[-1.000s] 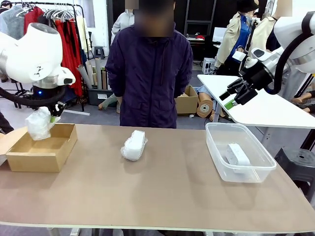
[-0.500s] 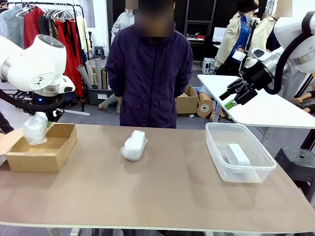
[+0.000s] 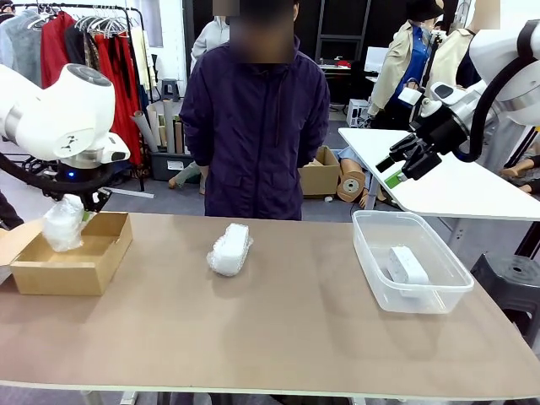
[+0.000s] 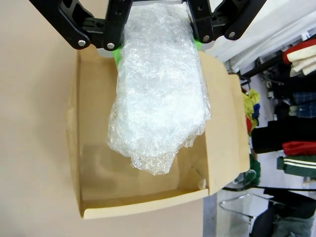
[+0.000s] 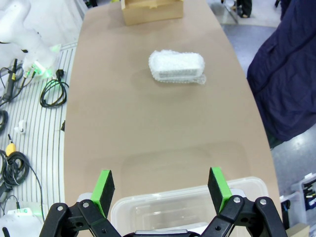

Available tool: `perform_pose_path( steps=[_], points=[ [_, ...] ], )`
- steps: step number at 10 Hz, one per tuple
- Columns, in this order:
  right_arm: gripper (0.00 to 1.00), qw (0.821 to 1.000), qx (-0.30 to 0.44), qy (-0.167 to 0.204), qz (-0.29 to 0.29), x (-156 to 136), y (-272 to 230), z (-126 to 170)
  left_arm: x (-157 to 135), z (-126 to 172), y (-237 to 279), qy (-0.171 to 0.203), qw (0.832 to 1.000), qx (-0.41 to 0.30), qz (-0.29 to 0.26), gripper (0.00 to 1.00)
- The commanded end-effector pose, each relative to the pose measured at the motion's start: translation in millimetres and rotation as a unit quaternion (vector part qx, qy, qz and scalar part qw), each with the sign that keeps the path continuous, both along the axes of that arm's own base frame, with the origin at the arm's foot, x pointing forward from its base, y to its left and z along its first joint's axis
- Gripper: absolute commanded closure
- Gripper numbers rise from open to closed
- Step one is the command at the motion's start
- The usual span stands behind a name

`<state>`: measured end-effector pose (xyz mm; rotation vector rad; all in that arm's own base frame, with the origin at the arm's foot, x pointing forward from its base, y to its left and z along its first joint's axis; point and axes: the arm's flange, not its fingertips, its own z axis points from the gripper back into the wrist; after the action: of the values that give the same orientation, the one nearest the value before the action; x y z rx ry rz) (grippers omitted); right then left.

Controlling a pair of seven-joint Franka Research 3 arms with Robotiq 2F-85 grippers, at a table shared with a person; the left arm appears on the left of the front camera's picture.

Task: Separate and place wrapped and unwrapped clocks.
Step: If the picked Digital clock is wrapped, place it in the Package Box ; if not, place it in the Organizing box.

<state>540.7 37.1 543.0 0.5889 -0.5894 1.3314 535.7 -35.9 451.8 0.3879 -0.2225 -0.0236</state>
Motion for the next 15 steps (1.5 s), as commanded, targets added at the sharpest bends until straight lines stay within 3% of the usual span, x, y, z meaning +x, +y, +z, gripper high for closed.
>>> perform_pose_path(
  steps=[1, 4, 9, 15],
  points=[
    [0.00, 1.000, 0.000, 0.002, -0.006, 1.1, 1.8, 3.1, 8.8, -17.5, 4.8, -0.006, 1.000, -0.022, 0.012, 1.00],
    [0.00, 1.000, 0.000, 0.002, -0.006, 1.1, 1.8, 3.1, 9.9, -49.8, 23.0, -0.002, 0.999, -0.032, 0.044, 1.00],
    [0.00, 1.000, 0.000, 0.002, -0.006, 1.1, 1.8, 3.1, 28.0, -88.2, 52.2, -0.002, 0.999, -0.046, 0.025, 1.00],
    [0.00, 1.000, 0.000, 0.002, -0.006, 1.1, 1.8, 3.1, 43.4, -106.1, 72.2, 0.012, 0.999, -0.027, 0.029, 1.00]
  ],
)
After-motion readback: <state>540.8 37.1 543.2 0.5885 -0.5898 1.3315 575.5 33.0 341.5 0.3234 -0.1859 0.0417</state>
